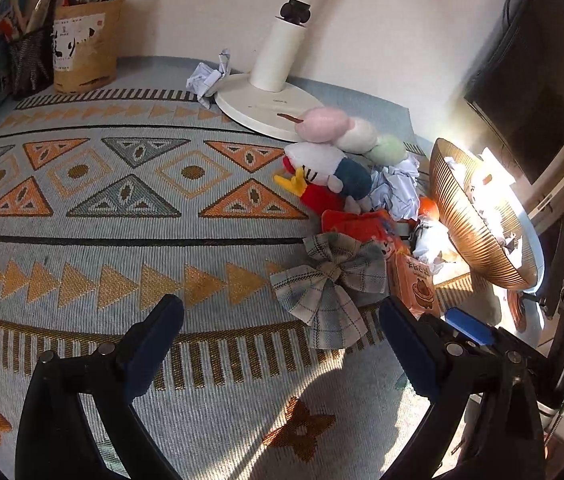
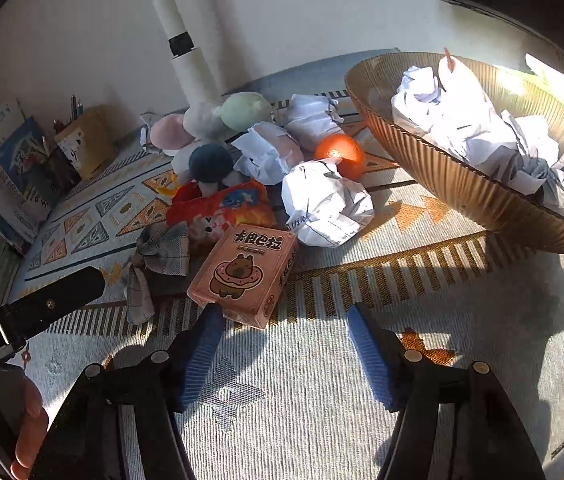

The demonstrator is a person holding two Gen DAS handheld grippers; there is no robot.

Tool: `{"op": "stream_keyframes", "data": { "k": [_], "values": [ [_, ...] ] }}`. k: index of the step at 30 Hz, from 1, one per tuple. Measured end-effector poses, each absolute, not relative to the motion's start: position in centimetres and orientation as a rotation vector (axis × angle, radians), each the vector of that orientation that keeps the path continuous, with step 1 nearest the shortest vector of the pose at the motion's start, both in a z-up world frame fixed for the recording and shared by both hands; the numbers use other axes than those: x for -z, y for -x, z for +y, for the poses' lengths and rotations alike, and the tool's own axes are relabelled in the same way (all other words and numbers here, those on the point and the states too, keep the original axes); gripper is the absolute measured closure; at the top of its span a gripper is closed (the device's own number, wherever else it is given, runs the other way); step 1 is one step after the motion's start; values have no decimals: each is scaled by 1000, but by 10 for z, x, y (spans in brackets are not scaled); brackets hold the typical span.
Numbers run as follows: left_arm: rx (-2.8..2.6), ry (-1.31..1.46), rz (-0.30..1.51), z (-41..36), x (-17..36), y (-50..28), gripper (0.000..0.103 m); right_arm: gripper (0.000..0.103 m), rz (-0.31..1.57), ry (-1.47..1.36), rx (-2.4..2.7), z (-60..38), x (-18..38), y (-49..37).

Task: Organize objects
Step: 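Grasp the plaid fabric bow with the left tool while the right grasps the pink capybara box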

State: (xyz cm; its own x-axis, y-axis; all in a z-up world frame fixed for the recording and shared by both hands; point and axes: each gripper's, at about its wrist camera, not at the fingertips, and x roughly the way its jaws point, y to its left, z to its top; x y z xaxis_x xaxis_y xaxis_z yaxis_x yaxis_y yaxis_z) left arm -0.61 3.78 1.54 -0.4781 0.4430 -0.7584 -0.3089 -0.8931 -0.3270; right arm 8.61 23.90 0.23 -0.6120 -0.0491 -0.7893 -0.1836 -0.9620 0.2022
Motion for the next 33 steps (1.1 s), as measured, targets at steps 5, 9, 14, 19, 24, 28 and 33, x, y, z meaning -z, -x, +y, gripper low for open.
{"op": "stream_keyframes", "data": {
  "k": [5,9,14,19,24,28,33],
  "values": [
    [-2376,1246,48,78,-15,13,6,29,532,1328,-2749,251,-4,-88],
    [-2365,1246,151,89,-3,19,18,26,510,1368,-2822,238,-5,-83],
    [-2371,1226,134,88,-3,25,42,26,365,1391,-2799,222,-2,-62],
    [-2341,1206,56,80,-5,20,76,37,262,1378,-2771,218,0,-53],
    [-2429,1168,-32,59,-16,4,79,63,223,1354,-2788,215,-4,-61],
    [-2441,1104,-170,34,-29,-18,79,63,315,1262,-2889,222,-25,-89],
    [-2607,1068,-155,14,-33,-39,79,63,155,1224,-2960,221,-38,-134]
  ]
}}
